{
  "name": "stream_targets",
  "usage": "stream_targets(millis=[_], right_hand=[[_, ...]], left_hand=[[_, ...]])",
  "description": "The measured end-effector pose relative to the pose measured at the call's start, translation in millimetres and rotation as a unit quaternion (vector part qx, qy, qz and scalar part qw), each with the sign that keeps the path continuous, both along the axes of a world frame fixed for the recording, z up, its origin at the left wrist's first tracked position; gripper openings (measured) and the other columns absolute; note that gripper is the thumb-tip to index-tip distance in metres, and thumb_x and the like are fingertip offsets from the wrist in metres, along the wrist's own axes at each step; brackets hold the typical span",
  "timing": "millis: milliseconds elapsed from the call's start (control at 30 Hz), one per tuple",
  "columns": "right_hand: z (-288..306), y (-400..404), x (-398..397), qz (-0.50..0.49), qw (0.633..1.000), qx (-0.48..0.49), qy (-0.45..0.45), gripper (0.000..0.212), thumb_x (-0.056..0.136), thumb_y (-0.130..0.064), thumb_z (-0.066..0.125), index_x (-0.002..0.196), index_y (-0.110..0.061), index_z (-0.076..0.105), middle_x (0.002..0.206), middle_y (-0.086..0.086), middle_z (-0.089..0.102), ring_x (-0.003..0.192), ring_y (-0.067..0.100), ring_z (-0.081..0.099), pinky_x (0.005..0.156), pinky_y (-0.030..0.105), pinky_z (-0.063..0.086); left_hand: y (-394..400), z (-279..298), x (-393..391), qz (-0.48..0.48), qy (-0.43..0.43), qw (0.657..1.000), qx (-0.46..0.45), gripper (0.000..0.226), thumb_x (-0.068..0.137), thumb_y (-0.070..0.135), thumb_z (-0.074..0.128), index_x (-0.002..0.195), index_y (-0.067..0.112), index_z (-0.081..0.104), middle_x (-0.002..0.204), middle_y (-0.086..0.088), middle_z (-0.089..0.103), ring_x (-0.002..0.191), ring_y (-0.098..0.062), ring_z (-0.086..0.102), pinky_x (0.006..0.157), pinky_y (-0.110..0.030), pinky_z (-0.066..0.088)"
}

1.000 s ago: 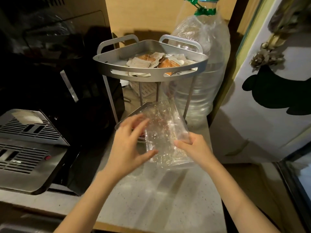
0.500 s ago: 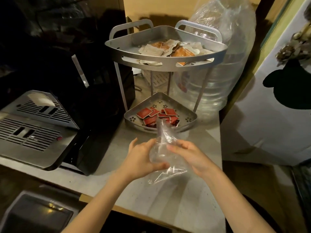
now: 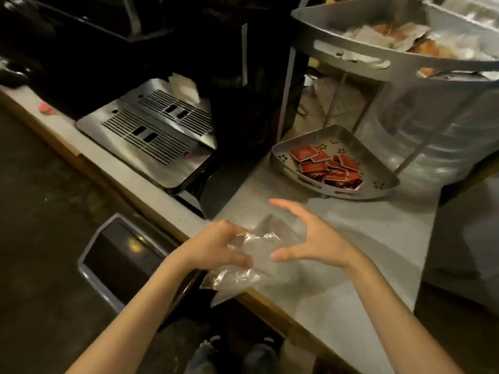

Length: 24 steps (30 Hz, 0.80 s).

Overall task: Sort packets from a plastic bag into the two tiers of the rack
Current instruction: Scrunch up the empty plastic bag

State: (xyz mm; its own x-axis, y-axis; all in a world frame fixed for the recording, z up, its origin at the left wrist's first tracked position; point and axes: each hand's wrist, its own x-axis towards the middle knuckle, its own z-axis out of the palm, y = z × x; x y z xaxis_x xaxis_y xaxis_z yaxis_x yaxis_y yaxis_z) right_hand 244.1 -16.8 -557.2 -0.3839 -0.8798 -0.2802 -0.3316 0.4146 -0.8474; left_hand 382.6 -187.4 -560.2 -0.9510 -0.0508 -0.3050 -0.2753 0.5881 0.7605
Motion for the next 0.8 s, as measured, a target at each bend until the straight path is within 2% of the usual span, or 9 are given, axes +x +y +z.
stream_targets(millis=[133,267,367,467,533,633,733,800], right_hand=[[-5,-44,39,0.125,0.99,0.056,0.042,0.057,0.067,-0.045,0.076,0.12,-0.04,0.055,0.12,-0.024,0.054,0.11,-0.006,0.049,0.093,0.015,0.038],[-21,-93,93,0.167,0.982,0.077,0.047,0.05,0.064,-0.053,0.074,0.11,-0.036,0.062,0.104,-0.015,0.064,0.096,0.002,0.058,0.084,0.025,0.05],[-38,-136,138,0.168,0.981,0.087,0.048,0.05,0.064,-0.054,0.074,0.11,-0.037,0.061,0.098,-0.014,0.063,0.092,0.005,0.059,0.083,0.03,0.053],[-61,-183,184,0.144,0.983,0.081,0.083,0.04,0.066,-0.054,0.072,0.097,-0.031,0.064,0.086,-0.014,0.063,0.082,0.006,0.059,0.072,0.028,0.051],[-81,-215,211,0.122,0.985,0.073,0.1,0.04,0.069,-0.05,0.072,0.1,-0.027,0.062,0.093,-0.013,0.06,0.087,0.007,0.057,0.074,0.026,0.049],[-118,-255,247,0.117,0.984,0.059,0.117,0.039,0.076,-0.039,0.068,0.111,-0.026,0.058,0.101,-0.009,0.054,0.092,0.008,0.052,0.081,0.031,0.048],[-158,-283,277,0.106,0.981,0.073,0.148,0.031,0.085,-0.025,0.059,0.116,-0.026,0.054,0.106,-0.007,0.054,0.098,0.01,0.052,0.084,0.032,0.049],[-186,-298,292,0.09,0.979,0.088,0.161,0.029,0.088,-0.02,0.056,0.116,-0.024,0.054,0.113,-0.004,0.056,0.107,0.014,0.054,0.088,0.034,0.05]], left_hand=[[-36,-2,47,-0.037,-0.056,0.996,0.056,0.013,0.075,0.015,0.07,0.087,0.013,0.066,0.079,-0.013,0.066,0.064,-0.018,0.06,0.06,-0.027,0.049],[-80,-22,105,-0.017,-0.117,0.99,0.081,0.017,0.074,0.013,0.072,0.089,0.007,0.068,0.074,0.0,0.066,0.066,-0.009,0.062,0.062,-0.02,0.049],[-121,-47,148,0.02,-0.139,0.99,0.014,0.028,0.073,0.021,0.075,0.097,0.01,0.067,0.09,-0.008,0.068,0.074,-0.013,0.062,0.066,-0.023,0.051],[-161,-67,184,0.064,-0.149,0.982,-0.097,0.034,0.072,0.025,0.074,0.102,0.011,0.066,0.098,0.0,0.06,0.083,-0.016,0.057,0.074,-0.028,0.048],[-189,-85,203,0.095,-0.14,0.973,-0.156,0.029,0.072,0.023,0.071,0.098,0.011,0.068,0.102,-0.002,0.062,0.088,-0.019,0.058,0.077,-0.032,0.048],[-232,-120,229,0.099,-0.117,0.953,-0.263,0.025,0.075,0.015,0.062,0.098,0.021,0.07,0.108,0.0,0.062,0.104,-0.023,0.053,0.082,-0.037,0.045],[-263,-158,250,0.106,-0.082,0.936,-0.324,0.031,0.074,0.006,0.06,0.094,0.027,0.072,0.101,0.0,0.062,0.101,-0.025,0.051,0.072,-0.033,0.035],[-275,-185,257,0.096,-0.067,0.932,-0.344,0.029,0.06,0.002,0.071,0.076,0.025,0.075,0.083,-0.002,0.066,0.085,-0.03,0.059,0.064,-0.034,0.037]])
